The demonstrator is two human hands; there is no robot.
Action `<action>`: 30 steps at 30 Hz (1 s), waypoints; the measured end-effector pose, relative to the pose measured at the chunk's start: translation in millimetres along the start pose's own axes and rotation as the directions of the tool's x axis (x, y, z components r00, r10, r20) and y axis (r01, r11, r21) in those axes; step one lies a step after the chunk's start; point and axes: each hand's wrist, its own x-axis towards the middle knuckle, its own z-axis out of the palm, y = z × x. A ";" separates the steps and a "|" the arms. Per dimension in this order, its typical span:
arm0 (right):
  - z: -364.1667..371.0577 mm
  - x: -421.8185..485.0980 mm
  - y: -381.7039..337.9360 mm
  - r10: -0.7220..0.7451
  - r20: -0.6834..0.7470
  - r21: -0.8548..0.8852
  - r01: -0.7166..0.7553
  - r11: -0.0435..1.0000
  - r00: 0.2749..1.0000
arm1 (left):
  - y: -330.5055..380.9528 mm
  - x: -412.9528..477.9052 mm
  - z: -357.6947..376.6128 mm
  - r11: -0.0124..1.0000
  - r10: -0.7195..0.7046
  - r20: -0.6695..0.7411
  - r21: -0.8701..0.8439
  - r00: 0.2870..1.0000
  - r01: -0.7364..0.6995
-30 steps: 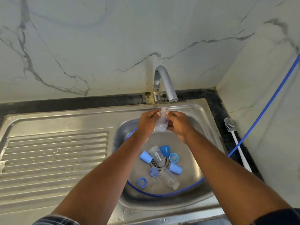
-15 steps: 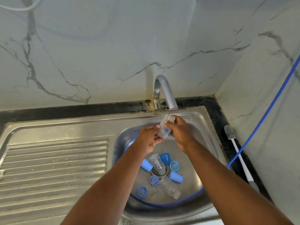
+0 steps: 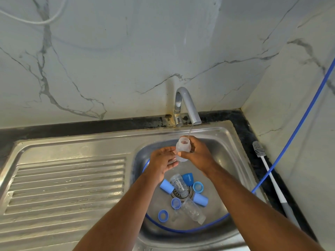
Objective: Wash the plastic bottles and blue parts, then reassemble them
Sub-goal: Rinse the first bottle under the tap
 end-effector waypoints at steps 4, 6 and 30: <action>1.8 -1.5 -0.5 0.041 -0.058 0.017 -0.040 0.999 0.997 | 2.6 -1.7 -1.2 0.999 0.028 -0.014 0.047 1.000 -0.027; 1.3 -1.9 -0.9 0.052 -0.072 0.029 -0.050 0.998 0.996 | 3.4 -2.9 0.1 0.994 0.064 -0.012 0.091 0.998 -0.062; -2.8 -4.7 -8.8 0.045 -0.130 0.000 -0.045 0.999 0.991 | 12.3 -7.6 19.8 0.540 0.451 0.202 0.714 0.869 -0.446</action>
